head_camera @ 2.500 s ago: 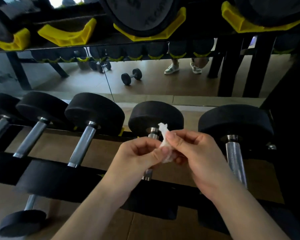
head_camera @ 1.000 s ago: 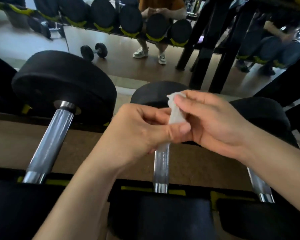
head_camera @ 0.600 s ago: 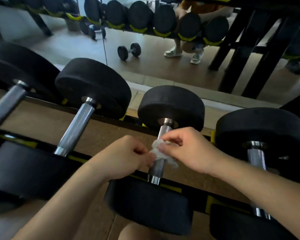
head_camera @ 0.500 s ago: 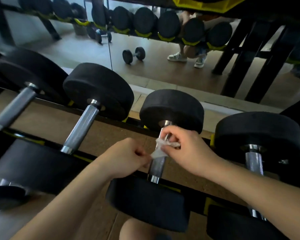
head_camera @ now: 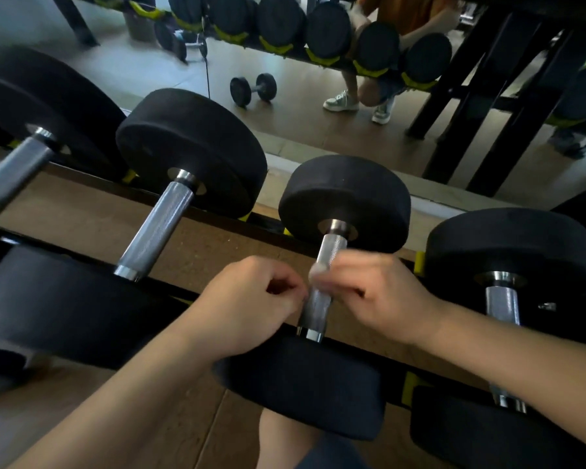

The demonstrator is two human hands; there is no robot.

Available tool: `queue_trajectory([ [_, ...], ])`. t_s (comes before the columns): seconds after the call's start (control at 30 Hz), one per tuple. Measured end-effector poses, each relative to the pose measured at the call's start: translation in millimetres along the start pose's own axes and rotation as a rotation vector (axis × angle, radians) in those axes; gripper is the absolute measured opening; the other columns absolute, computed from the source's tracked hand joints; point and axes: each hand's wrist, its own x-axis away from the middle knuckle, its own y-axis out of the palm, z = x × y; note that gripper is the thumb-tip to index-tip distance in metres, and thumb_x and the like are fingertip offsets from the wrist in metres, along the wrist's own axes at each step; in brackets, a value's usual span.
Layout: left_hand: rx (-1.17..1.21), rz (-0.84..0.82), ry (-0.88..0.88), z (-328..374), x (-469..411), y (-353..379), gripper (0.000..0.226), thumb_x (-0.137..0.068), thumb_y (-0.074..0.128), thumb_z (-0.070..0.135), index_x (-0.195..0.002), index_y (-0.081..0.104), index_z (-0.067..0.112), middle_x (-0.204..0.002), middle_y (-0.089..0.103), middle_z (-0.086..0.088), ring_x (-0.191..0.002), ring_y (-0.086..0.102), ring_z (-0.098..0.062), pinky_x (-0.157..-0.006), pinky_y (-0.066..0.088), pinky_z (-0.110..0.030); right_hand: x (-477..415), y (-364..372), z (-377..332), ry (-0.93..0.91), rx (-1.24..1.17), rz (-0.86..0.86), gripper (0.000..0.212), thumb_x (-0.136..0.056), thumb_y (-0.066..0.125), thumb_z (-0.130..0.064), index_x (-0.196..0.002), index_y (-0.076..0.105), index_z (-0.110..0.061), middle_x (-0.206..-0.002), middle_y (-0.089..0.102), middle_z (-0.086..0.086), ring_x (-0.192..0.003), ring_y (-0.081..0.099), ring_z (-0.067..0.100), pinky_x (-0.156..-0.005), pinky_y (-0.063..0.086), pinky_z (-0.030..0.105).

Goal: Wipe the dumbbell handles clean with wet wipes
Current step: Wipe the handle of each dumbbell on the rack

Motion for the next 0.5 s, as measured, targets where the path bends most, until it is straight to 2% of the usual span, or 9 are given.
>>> queue_trajectory([
  [0.03,0.020,0.006,0.012,-1.9,-1.9,1.4,0.011,-0.092,0.059,0.035,-0.090,0.068,0.041,-0.083,0.065,0.021,-0.081,0.058,0.008,-0.069,0.044,-0.010,3.5,0.2,-2.6,-0.059,0.015,-0.068,0.025,-0.095,0.054,-0.019,-0.110,0.071,-0.009,-0.095,0.067,0.002,-0.087,0.065,0.013,-0.075,0.054,0.028],
  [0.1,0.057,0.001,0.026,-4.1,-5.1,2.9,0.010,-0.090,0.062,0.030,-0.092,0.069,0.037,-0.086,0.066,0.019,-0.083,0.057,0.009,-0.072,0.046,-0.011,-2.7,-4.9,2.5,-0.088,0.093,-0.045,0.026,-0.094,0.052,-0.017,-0.110,0.071,-0.008,-0.096,0.068,0.004,-0.087,0.066,0.015,-0.077,0.055,0.028],
  [0.17,0.091,-0.010,0.031,-4.7,-6.7,3.4,0.014,-0.090,0.063,0.026,-0.095,0.064,0.038,-0.090,0.065,0.018,-0.086,0.055,0.009,-0.076,0.048,-0.012,-9.9,-8.4,3.5,0.062,0.087,0.050,0.030,-0.095,0.049,-0.021,-0.109,0.071,-0.008,-0.095,0.068,0.004,-0.086,0.065,0.014,-0.073,0.055,0.031],
  [0.2,0.100,-0.004,0.047,-4.4,-7.9,3.4,0.018,-0.090,0.063,0.025,-0.097,0.060,0.042,-0.091,0.063,0.019,-0.087,0.054,0.010,-0.077,0.048,-0.013,-9.9,-7.8,0.2,0.115,0.081,0.046,0.032,-0.096,0.047,-0.023,-0.112,0.070,-0.009,-0.098,0.067,0.003,-0.087,0.065,0.013,-0.073,0.055,0.031],
  [0.27,0.106,0.023,0.102,-5.6,-10.9,3.5,0.027,-0.090,0.062,0.026,-0.104,0.054,0.047,-0.094,0.061,0.021,-0.090,0.053,0.012,-0.078,0.047,-0.011,-7.3,-8.4,-11.5,0.123,0.099,-0.054,0.032,-0.097,0.046,-0.019,-0.121,0.065,-0.012,-0.106,0.057,-0.002,-0.091,0.059,0.010,-0.073,0.054,0.029],
  [0.33,0.113,0.060,0.166,-5.2,-16.6,4.3,0.029,-0.090,0.064,0.027,-0.113,0.058,0.042,-0.098,0.064,0.021,-0.093,0.056,0.012,-0.081,0.046,-0.009,-3.4,-11.4,-20.5,0.159,0.078,-0.170,0.034,-0.096,0.046,-0.010,-0.127,0.059,-0.017,-0.107,0.042,-0.008,-0.088,0.051,0.005,-0.073,0.050,0.026],
  [0.4,0.123,0.153,0.208,-3.5,-23.1,5.0,0.029,-0.087,0.068,0.027,-0.114,0.064,0.038,-0.095,0.068,0.020,-0.092,0.060,0.010,-0.082,0.048,-0.010,-9.6,-14.2,-23.3,0.328,-0.031,-0.062,0.033,-0.095,0.051,-0.008,-0.122,0.060,-0.024,-0.107,0.044,-0.009,-0.092,0.051,0.004,-0.078,0.048,0.019],
  [0.47,0.138,0.224,0.218,-0.7,-28.4,6.8,0.025,-0.084,0.072,0.028,-0.106,0.069,0.038,-0.086,0.071,0.019,-0.086,0.062,0.010,-0.078,0.051,-0.013,-16.5,-12.9,-25.4,0.516,-0.273,0.138,0.022,-0.092,0.060,-0.010,-0.104,0.068,-0.027,-0.098,0.062,-0.010,-0.089,0.061,0.001,-0.073,0.050,0.012],
  [0.5,0.154,0.224,0.203,-0.4,-30.3,8.0,0.022,-0.083,0.073,0.029,-0.103,0.071,0.037,-0.084,0.071,0.019,-0.084,0.063,0.010,-0.077,0.052,-0.014,-19.9,-10.0,-28.0,0.563,-0.390,0.218,0.018,-0.089,0.065,-0.011,-0.095,0.071,-0.027,-0.090,0.068,-0.008,-0.084,0.065,0.001,-0.070,0.053,0.014],
])
